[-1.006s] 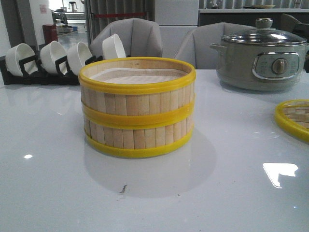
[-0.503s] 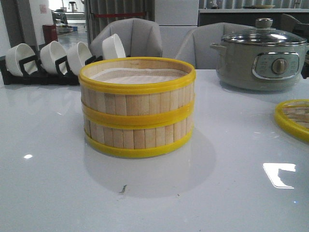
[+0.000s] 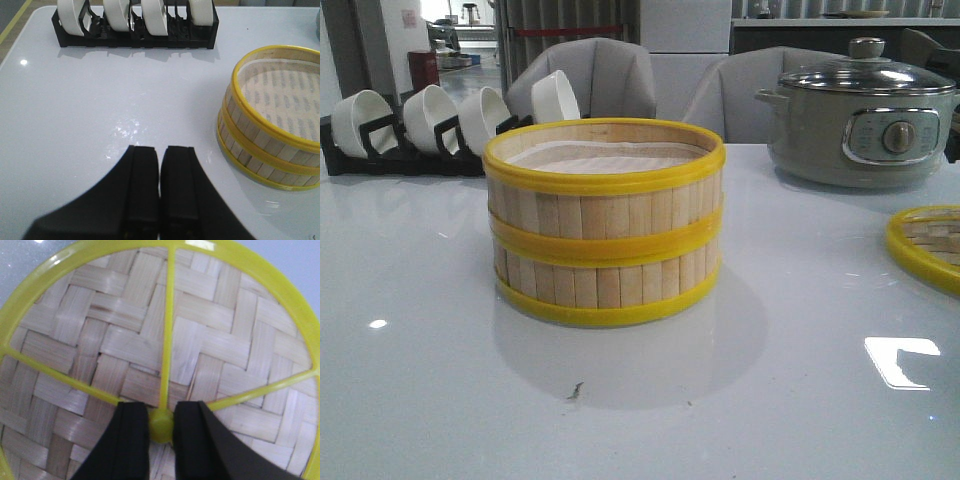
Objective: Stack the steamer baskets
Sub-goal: 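Grasp the woven bamboo lid at its centre hub with the right gripper, then carry the lid over the stack and lower it onto the top basket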
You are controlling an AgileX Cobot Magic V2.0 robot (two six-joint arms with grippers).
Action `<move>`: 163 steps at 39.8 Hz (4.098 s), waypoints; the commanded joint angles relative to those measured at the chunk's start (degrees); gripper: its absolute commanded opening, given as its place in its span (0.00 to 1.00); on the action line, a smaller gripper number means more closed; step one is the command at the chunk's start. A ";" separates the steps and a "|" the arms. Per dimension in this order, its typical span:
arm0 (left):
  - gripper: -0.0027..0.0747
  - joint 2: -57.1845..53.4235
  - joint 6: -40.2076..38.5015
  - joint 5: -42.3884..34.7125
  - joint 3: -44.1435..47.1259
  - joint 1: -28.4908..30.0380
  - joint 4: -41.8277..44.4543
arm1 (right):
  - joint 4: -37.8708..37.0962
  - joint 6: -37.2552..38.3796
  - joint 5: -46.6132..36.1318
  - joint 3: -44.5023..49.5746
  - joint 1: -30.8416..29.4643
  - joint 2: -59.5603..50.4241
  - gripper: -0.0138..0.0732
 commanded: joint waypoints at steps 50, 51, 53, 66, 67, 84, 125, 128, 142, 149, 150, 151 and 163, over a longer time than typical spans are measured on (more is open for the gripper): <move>0.14 0.13 -0.73 -4.36 -1.54 -0.37 0.44 | 0.04 -0.57 16.48 -43.07 38.08 -1.55 0.22; 0.14 0.13 -0.73 -4.36 -1.54 -0.37 0.44 | 0.04 -0.68 16.48 -43.29 38.59 -1.12 0.22; 0.14 0.13 -0.73 -4.36 -1.54 -0.37 0.44 | 0.09 -0.76 16.48 -43.60 39.61 -0.35 0.22; 0.14 0.13 -0.73 -4.36 -1.54 -0.37 0.44 | 0.09 -1.33 16.70 -43.78 42.91 2.82 0.22; 0.14 0.13 -0.73 -4.36 -1.54 -0.37 0.44 | 0.09 -1.33 16.90 -43.78 43.06 2.90 0.22; 0.14 0.13 -0.73 -4.36 -1.54 -0.37 0.44 | 0.09 -1.33 18.87 -43.78 44.52 3.84 0.22; 0.14 0.13 -0.73 -4.36 -1.54 -0.37 0.44 | 0.09 -1.33 19.47 -43.72 44.99 4.08 0.22; 0.14 0.13 -0.73 -4.36 -1.54 -0.37 0.44 | 0.09 -1.33 19.47 -43.72 44.99 4.08 0.22; 0.14 0.13 -0.73 -4.36 -1.54 -0.37 0.44 | 0.09 -1.28 19.13 -43.72 44.99 4.98 0.54; 0.14 0.13 -0.73 -4.36 -1.54 -0.37 0.44 | 0.09 -1.28 18.10 -43.72 44.99 4.98 0.57; 0.14 0.13 -0.73 -4.36 -1.54 -0.37 0.44 | 0.09 -1.28 18.10 -43.72 44.99 4.98 0.57; 0.14 0.13 -0.73 -4.36 -1.54 -0.37 0.44 | 0.09 -1.28 18.10 -43.72 44.99 4.98 0.57; 0.14 0.13 -0.73 -4.36 -1.54 -0.37 0.44 | 0.04 -1.28 16.72 -43.91 44.99 4.62 0.57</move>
